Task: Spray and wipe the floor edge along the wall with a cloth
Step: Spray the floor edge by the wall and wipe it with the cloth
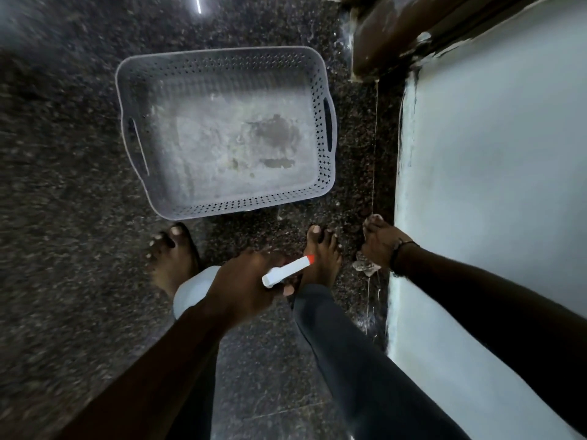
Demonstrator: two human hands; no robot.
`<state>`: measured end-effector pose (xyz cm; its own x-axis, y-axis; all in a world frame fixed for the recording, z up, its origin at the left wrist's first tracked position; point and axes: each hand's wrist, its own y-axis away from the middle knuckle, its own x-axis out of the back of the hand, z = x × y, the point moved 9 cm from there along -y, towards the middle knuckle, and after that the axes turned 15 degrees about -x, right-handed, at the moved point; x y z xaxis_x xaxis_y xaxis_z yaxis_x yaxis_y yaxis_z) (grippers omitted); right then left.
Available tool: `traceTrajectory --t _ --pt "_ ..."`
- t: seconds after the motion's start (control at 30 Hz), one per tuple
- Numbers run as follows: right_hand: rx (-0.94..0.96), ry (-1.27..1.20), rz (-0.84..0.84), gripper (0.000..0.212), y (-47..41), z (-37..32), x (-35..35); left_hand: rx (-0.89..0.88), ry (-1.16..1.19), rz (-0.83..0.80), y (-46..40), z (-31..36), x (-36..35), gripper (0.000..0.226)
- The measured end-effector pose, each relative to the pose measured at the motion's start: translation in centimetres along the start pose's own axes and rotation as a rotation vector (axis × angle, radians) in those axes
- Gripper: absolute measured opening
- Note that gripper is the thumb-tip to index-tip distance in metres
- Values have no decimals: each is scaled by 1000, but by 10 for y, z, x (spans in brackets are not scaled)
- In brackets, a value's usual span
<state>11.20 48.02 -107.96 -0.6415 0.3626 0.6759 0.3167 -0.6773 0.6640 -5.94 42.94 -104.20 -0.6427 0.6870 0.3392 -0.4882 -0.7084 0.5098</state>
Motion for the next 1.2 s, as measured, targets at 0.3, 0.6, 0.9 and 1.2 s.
traceTrajectory --t 0.3,0.6,0.9,1.2 --pt "119 87 -336 62 27 2 -73 47 -25 9 11 2 -2 26" --pt "-115 -429 -596 22 22 32 -38 19 31 100 18 37 -8 18" --pt "-284 -664 -332 27 -9 101 45 -25 10 33 36 55 -10 15" --pt "-289 -514 -367 24 33 62 28 -111 37 150 77 39 -23 21"
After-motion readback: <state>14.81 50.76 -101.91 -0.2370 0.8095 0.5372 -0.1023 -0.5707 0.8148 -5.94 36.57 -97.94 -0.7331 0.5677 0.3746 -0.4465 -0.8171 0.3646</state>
